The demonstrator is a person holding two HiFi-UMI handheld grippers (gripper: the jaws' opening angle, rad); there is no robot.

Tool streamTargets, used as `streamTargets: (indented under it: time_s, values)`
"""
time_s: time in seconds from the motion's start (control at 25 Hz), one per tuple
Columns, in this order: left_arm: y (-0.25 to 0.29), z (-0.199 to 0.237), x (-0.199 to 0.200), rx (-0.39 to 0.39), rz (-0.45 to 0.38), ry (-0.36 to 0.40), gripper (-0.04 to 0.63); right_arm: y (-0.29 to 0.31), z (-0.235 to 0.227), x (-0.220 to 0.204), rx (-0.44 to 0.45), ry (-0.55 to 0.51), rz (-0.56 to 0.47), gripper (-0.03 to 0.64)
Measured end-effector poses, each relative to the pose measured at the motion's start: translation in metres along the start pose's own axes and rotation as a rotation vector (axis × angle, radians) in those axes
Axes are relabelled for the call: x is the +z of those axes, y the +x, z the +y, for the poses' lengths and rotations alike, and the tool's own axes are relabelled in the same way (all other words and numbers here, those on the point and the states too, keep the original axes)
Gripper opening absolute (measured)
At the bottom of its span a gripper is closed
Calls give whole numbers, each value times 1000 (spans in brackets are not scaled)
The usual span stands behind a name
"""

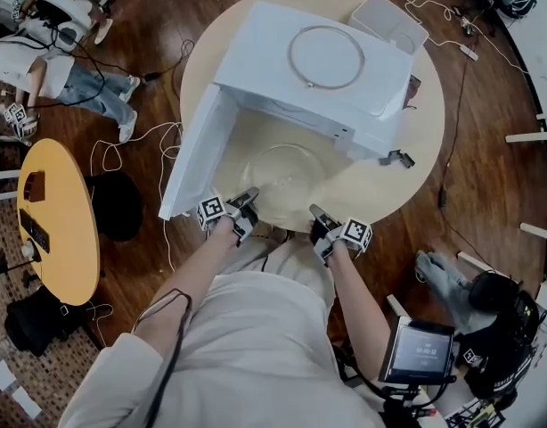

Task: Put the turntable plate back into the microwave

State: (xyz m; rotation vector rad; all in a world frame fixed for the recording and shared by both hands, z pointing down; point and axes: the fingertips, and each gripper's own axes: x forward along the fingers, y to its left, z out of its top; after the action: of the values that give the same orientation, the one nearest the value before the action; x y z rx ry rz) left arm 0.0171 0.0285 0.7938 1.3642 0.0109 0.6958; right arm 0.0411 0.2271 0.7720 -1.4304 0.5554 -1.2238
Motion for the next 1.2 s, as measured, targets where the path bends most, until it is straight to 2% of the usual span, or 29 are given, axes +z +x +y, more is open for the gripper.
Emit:
streamTargets:
  time_s: [0.24, 0.4, 0.64, 0.72, 0.92, 1.2]
  values:
    - [4, -26, -10, -73, 32, -6, 34, -6, -3, 12, 6, 48, -36, 31]
    - [4, -32, -12, -86, 47, 8, 34, -4, -6, 17, -24, 53, -58, 31]
    - [7, -35, -15, -81, 68, 85, 32, -3, 0, 21, -136, -92, -93, 35]
    - [7, -37, -15, -83, 70, 102, 32, -1, -1, 19, -151, -83, -99, 67]
    - [10, -43, -18, -84, 86, 114, 34, 0, 1, 11, -158, -78, -100, 90]
    - [11, -57, -20, -135, 72, 167, 34, -5, 1, 10, -154, -29, -105, 91]
